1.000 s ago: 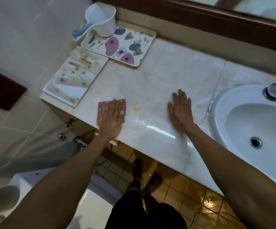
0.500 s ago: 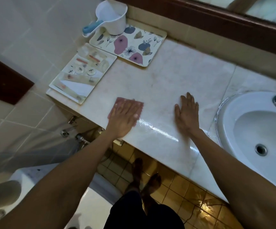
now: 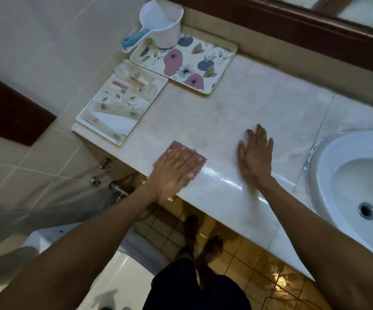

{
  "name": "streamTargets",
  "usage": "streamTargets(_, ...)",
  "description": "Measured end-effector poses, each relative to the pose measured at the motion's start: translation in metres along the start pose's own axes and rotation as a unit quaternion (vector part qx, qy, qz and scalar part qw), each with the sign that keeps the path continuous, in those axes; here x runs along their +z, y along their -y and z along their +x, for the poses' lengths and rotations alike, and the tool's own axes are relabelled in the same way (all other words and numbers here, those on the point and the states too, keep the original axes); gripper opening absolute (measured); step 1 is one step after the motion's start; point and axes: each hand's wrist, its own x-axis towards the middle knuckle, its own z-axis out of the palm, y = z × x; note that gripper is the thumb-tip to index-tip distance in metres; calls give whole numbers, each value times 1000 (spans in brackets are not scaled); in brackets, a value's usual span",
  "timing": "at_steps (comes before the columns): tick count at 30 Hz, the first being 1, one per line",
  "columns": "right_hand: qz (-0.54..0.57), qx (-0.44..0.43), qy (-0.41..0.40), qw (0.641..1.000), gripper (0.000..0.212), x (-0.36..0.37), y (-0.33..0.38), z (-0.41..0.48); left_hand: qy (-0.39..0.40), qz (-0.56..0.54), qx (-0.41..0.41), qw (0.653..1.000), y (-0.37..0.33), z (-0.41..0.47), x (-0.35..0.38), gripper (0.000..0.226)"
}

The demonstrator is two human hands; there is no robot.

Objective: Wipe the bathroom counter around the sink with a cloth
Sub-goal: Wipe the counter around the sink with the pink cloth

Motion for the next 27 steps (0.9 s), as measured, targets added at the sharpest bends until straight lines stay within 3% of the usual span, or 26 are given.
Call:
streamTargets(3, 7, -12, 6, 1000, 50, 4, 18, 9, 3, -32, -151, 988, 25, 39, -14, 58)
streamTargets(6, 20, -26, 17, 999, 51, 9, 35, 18, 4, -62, -219, 974, 16, 75, -16, 57)
streamTargets(8, 26, -35, 22, 999, 51, 11, 44, 24, -6, -65, -207, 976, 14, 72, -13, 57)
streamTargets(13, 20, -43, 20, 999, 51, 18, 60, 43, -14, -9, -64, 998, 55, -13, -10, 56)
streamTargets(18, -1, -19, 30, 999, 54, 33, 70, 44, -4, -7, -99, 995, 96, -14, -15, 57)
streamTargets(23, -8, -3, 15, 1000, 55, 39, 74, 40, -21, -22, -164, 986, 94, 75, -25, 58)
streamTargets(27, -6, -5, 3, 1000, 55, 40, 72, 41, 0, -59, -170, 984, 100, 129, -37, 56)
